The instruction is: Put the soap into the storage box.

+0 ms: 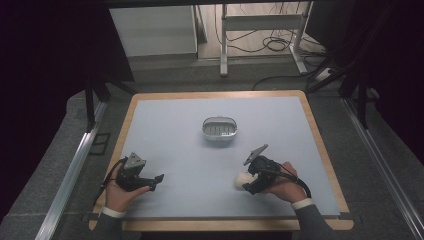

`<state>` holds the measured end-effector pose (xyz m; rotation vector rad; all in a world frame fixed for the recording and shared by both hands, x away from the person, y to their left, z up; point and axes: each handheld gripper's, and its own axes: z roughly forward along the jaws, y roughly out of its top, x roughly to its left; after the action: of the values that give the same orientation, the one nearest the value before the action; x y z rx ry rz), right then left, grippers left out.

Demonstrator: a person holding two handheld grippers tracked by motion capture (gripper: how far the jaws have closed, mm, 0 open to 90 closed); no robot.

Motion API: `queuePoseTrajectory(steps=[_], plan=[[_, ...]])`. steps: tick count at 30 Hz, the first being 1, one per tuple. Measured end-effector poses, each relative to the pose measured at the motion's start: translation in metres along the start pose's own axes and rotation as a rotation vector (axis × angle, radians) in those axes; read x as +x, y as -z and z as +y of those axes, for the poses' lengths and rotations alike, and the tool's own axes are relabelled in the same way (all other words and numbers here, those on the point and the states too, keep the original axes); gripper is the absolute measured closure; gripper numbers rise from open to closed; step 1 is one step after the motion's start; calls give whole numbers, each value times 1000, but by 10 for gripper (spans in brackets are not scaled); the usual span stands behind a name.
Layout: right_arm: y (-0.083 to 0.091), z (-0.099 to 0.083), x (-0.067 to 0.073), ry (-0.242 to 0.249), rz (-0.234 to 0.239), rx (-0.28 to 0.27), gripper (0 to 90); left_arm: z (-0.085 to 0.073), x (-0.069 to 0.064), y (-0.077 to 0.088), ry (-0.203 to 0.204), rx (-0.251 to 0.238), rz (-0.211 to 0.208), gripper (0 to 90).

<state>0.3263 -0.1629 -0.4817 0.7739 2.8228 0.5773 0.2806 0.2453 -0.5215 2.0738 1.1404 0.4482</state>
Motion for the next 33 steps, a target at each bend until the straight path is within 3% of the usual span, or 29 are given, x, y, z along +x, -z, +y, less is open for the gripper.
queuePoseTrajectory(steps=[9,11,15,19,22,27,29,33], plan=[[-16,6,5,52,-2,92,313,0,0,0,1,2,-5,115],[-21,5,4,64,-11,127,380,0,0,0,2,1,-5,115],[-19,6,5,62,2,121,488,0,0,0,1,1,-5,115],[-19,9,2,59,12,150,494,0,0,0,-1,-1,-3,115],[-16,10,1,47,9,158,494,0,1,1,0,-3,-1,115],[-6,11,-3,38,3,127,494,0,0,0,-1,0,-2,115],[0,12,-3,50,-30,111,494,0,1,0,-1,-2,-3,115],[9,14,-6,45,-47,87,494,0,1,1,1,-5,-5,115]])
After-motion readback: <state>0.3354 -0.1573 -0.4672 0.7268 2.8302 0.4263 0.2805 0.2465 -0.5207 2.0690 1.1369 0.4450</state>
